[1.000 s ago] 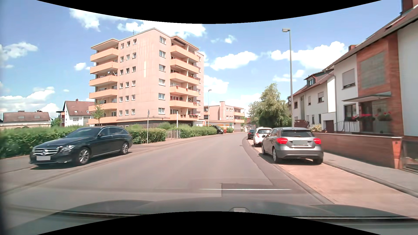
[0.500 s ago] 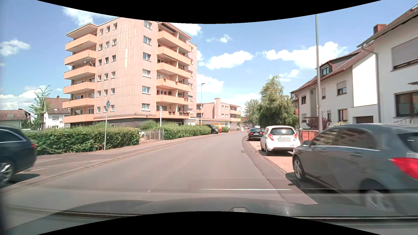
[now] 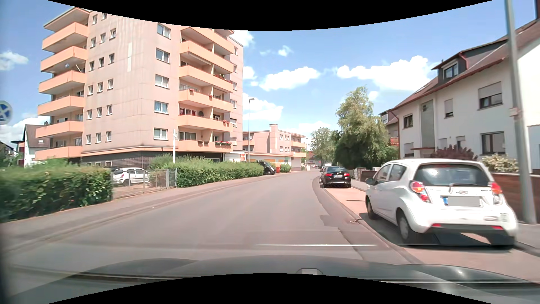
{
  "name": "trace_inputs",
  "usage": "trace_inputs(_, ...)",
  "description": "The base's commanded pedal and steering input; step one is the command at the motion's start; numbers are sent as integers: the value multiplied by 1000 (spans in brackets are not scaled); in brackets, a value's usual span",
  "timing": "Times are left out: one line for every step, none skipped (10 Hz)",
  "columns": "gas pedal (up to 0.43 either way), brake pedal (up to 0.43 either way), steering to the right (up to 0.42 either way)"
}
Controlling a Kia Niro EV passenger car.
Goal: Follow the waypoints while adhering to traffic rules and regulations
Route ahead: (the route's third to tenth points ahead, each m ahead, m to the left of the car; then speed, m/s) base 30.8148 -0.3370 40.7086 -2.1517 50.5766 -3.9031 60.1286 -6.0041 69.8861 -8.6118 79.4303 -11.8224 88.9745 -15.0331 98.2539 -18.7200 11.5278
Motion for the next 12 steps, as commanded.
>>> trace_inputs(0,0,17)
trace_inputs(0,0,17)
trace_inputs(0,0,17)
trace_inputs(0,0,17)
trace_inputs(0,0,17)
trace_inputs(0,0,17)
trace_inputs(0,0,16)
trace_inputs(0,0,15)
trace_inputs(0,0,15)
trace_inputs(0,0,15)
trace_inputs(0,0,15)
trace_inputs(0,0,16)
